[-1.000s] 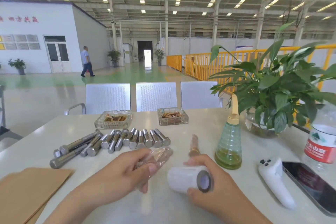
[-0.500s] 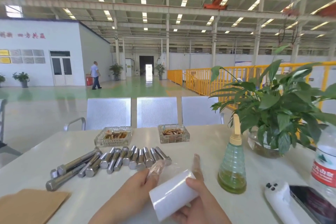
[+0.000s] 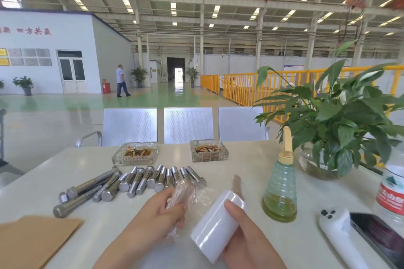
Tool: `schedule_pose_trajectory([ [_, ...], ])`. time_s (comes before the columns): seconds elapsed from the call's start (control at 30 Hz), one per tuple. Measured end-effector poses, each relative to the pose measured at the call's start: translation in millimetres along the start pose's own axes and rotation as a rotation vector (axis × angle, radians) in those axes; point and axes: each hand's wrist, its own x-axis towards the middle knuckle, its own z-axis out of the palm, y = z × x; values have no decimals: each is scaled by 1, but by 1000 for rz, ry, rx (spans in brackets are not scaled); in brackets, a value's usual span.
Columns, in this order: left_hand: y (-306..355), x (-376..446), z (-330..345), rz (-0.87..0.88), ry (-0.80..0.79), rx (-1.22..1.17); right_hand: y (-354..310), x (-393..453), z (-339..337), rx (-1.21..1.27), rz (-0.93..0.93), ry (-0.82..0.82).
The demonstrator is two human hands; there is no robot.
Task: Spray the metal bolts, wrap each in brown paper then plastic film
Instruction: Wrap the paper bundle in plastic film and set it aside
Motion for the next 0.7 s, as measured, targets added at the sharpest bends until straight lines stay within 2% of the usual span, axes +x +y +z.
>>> schedule_pose_trajectory([
  [0.2, -6, -3, 9, 33, 8, 110, 3, 5, -5, -68, -59, 42],
  [0.37, 0, 1, 6, -199, -104, -83, -1, 4, -3, -63, -100, 120],
  [0.43, 0, 0, 5, -166, -140, -151, -2, 2, -1, -56, -119, 116],
  [0.57, -2, -7, 2, -55, -177, -90, -2, 1, 0, -81, -125, 105],
  [0.7, -6, -3, 7, -21, -54, 53, 4, 0, 0, -134, -70, 84],
])
